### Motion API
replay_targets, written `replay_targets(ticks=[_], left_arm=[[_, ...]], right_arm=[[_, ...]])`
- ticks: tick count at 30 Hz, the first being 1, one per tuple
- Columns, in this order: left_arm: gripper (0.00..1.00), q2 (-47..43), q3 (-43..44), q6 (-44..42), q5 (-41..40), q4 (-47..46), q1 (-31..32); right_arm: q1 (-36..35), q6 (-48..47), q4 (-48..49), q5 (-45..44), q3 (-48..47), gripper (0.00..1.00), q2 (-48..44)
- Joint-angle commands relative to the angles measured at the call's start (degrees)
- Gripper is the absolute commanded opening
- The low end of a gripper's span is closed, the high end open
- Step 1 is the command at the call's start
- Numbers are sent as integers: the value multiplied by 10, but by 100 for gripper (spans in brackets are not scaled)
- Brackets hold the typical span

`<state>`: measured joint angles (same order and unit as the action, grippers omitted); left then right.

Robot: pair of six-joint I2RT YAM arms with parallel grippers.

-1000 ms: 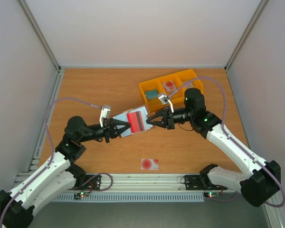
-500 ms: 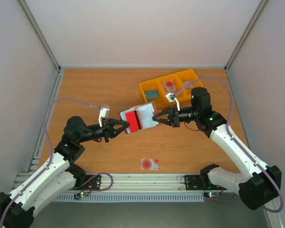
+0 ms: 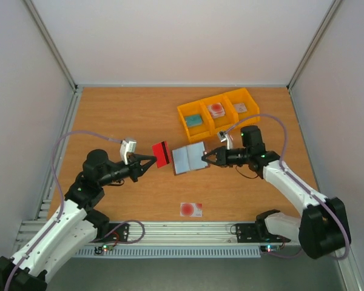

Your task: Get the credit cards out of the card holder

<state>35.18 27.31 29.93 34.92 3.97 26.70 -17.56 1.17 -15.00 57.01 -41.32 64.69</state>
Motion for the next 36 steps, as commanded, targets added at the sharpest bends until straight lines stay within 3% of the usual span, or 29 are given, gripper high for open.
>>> replay_targets(ticks=[1,5,8,11,13,14,19,23,25,28,30,31,33,36], left_arm=[[0,-1,29,-109,-11,3,-2],[0,-1,46,-231,12,36,1],[0,-13,60,-445,-40,70,8],[0,-22,48,-691,-117,55,18],[0,-23,31,-830,-160,12,22],[0,-21,22,-883,-171,-12,23],[0,-12,-19,-1041,-184,-137,33],[0,-4,-77,-1237,-142,-263,39],[0,7,-97,-1309,-112,-318,40],[0,14,-101,-1385,-79,-337,44],[0,13,-106,-1415,-64,-337,48],[0,14,-109,-1426,-55,-341,50],[0,13,-114,-1442,-42,-354,54],[0,11,-114,-1441,-42,-356,62]], right_arm=[[-1,123,73,-89,50,1,66],[-5,150,127,-102,61,1,137],[-4,121,67,-139,45,2,149],[8,93,-12,-195,30,10,142],[20,92,-38,-220,37,17,124],[27,93,-50,-233,39,25,113],[42,93,-134,-319,33,48,28],[41,76,-197,-382,-15,51,-53],[24,48,-194,-357,-52,52,-70],[-73,-2,-143,-258,-112,65,-54],[-124,17,-66,-167,-133,93,-29],[-143,36,-26,-141,-140,98,-13],[-170,69,41,-126,-153,99,17],[-192,75,63,-130,-174,95,55]])
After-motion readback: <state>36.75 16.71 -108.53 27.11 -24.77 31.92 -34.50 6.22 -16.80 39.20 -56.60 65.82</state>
